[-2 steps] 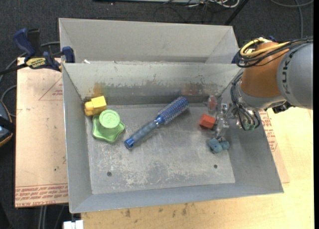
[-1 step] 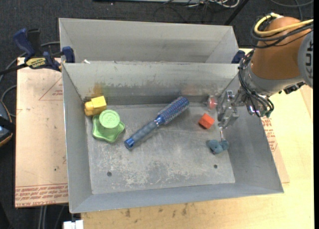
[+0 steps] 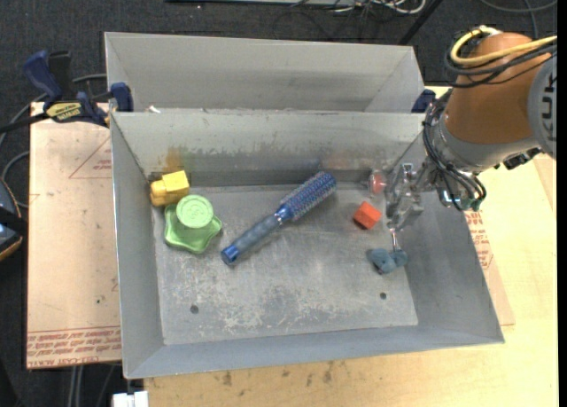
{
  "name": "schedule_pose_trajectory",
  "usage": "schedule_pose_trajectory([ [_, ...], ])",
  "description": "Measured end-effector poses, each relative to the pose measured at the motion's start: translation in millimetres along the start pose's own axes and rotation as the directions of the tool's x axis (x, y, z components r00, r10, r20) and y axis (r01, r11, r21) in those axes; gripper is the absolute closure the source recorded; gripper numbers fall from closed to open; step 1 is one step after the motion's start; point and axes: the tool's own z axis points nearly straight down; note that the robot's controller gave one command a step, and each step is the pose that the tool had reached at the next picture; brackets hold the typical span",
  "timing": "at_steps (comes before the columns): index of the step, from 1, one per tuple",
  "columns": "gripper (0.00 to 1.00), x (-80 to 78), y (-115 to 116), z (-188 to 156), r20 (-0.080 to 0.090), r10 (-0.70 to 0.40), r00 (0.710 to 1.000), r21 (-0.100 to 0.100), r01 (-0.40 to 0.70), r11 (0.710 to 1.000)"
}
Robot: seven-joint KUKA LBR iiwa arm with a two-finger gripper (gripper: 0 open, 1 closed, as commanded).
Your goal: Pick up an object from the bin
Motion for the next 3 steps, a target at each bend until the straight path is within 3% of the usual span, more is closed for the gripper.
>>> schedule_pose_trajectory([
  [1,0.00,-1.4,-29.9,79.4,0.003,-0.229,0.973,0.001,0.229,0.974],
  [2,0.00,12.9,-37.4,106.2,0.006,-0.152,0.988,-0.001,0.152,0.988],
  [3,1.00,12.6,-37.9,105.5,0.006,-0.153,0.988,0.001,0.153,0.988],
])
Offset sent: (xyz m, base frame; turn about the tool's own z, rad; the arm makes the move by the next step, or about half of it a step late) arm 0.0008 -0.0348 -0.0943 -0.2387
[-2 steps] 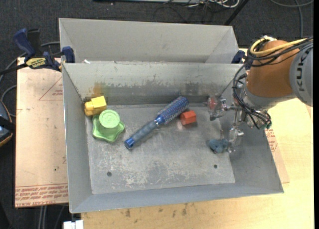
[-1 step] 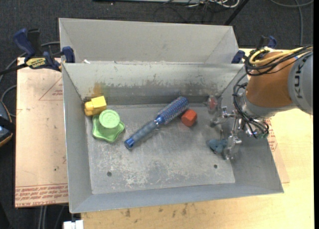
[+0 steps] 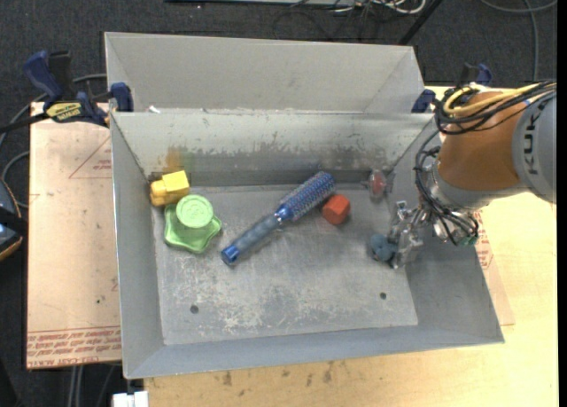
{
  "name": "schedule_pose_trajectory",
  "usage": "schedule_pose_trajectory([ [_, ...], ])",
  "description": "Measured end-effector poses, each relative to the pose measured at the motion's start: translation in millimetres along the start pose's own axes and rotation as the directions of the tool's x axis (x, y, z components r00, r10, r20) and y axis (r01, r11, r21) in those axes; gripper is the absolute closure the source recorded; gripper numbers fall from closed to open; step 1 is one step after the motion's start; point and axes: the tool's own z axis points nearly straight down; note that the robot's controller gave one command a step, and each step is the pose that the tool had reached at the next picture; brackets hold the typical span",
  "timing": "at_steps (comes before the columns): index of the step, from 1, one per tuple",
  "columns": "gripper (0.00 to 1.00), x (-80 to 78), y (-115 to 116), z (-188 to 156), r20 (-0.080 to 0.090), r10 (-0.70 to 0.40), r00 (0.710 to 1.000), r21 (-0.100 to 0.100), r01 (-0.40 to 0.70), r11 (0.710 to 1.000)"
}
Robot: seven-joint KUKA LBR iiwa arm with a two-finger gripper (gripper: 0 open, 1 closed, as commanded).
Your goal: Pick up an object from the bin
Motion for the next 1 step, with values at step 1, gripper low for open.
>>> schedule_pose_trajectory([
  [1,1.00,-12.5,-7.2,-150.1,0.002,-0.026,1.000,0.003,0.026,1.000],
])
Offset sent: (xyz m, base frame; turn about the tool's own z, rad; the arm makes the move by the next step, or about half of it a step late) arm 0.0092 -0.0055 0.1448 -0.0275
